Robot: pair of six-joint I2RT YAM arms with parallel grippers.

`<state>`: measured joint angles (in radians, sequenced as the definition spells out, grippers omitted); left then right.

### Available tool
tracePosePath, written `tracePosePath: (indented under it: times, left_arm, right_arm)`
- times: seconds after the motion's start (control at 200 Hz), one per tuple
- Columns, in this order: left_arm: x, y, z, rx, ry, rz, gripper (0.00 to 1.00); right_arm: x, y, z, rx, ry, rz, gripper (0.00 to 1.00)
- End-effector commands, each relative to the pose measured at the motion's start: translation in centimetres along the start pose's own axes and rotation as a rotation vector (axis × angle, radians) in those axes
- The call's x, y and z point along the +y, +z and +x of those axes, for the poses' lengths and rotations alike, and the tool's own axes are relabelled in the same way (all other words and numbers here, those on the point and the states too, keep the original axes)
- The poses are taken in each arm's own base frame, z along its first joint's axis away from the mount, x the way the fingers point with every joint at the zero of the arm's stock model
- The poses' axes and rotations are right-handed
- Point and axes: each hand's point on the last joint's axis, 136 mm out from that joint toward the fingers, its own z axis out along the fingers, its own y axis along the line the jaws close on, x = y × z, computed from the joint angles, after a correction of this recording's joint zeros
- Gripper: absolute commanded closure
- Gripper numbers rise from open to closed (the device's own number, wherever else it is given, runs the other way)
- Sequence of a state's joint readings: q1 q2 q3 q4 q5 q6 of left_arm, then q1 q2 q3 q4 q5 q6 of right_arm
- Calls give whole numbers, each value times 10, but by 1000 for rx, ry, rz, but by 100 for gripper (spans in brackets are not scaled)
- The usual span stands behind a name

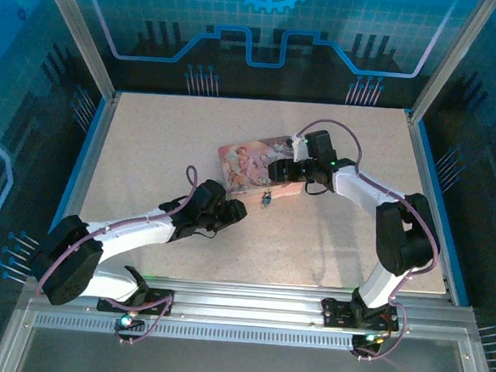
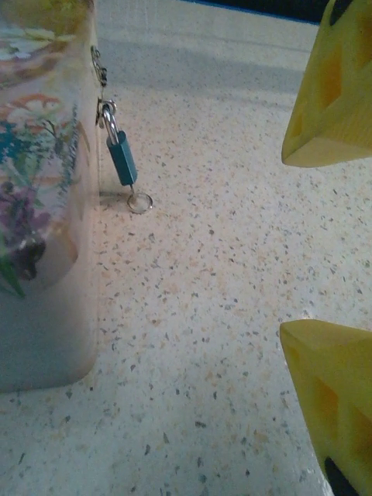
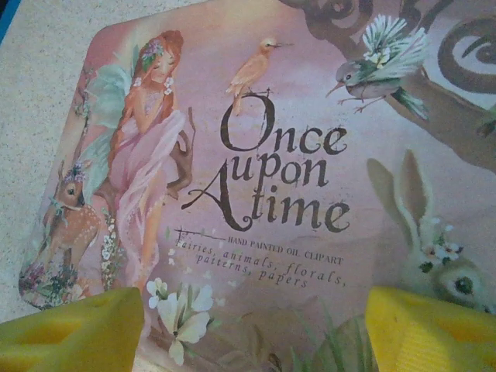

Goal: Unlock a padlock with a key

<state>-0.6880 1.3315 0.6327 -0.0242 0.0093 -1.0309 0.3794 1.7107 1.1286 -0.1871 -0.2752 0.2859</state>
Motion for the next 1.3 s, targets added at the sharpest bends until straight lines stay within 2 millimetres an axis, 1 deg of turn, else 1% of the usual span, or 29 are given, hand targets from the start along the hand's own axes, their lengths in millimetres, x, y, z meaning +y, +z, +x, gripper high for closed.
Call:
tracePosePath:
  times: [0.0, 0.095, 0.21, 0.34, 0.435, 0.6, 0.665, 0.735, 0.815, 0.905, 1.01, 1.105, 1.155, 1.191, 1.196, 1.211, 1.296]
  left_arm:
    - [-9, -8, -10, -30, 80, -6, 44]
    - [-10, -9, -9, -26, 125, -5, 43]
    - [-12, -8, -8, -13, 171, -2, 43]
    - [-10, -7, -5, 2, 212, -3, 42]
    - [-10, -5, -3, 11, 228, 0, 42]
    - [-12, 5, 4, 35, 222, 41, 42]
    - [-14, 9, 7, 39, 212, 62, 42]
    - [-17, 13, 9, 43, 212, 76, 42]
    - [-20, 17, 10, 40, 221, 87, 42]
    - [-21, 21, 11, 31, 225, 104, 41]
    - [-20, 26, 9, 8, 224, 119, 41]
    - [-21, 31, 4, -27, 234, 147, 41]
    - [-20, 33, 2, -44, 243, 150, 42]
    - [-20, 35, 1, -58, 245, 156, 41]
    - [-19, 35, 1, -59, 245, 155, 42]
    - [-20, 36, 0, -66, 247, 160, 41]
    - [-18, 39, -3, -102, 255, 181, 41]
  right_arm:
    - [-12, 10, 61, 210, 70, 49, 24]
    - [-3, 12, 80, 243, 109, 17, 25]
    - [8, 12, 96, 273, 134, -7, 25]
    - [20, 11, 108, 290, 144, -18, 25]
    - [29, 10, 111, 288, 143, -27, 25]
    - [38, 9, 103, 251, 127, -46, 25]
    - [41, 8, 95, 219, 108, -57, 25]
    - [45, 4, 81, 172, 80, -71, 24]
    - [51, -3, 63, 111, 45, -92, 24]
    - [57, -16, 43, 42, 12, -113, 23]
    - [63, -34, 29, -28, -21, -126, 22]
    - [64, -50, 28, -68, -42, -118, 22]
    - [61, -54, 33, -81, -48, -106, 23]
    - [60, -58, 31, -102, -53, -100, 24]
    - [57, -56, 36, -94, -49, -96, 24]
    - [54, -55, 41, -87, -44, -92, 24]
    - [46, -54, 48, -90, -36, -91, 24]
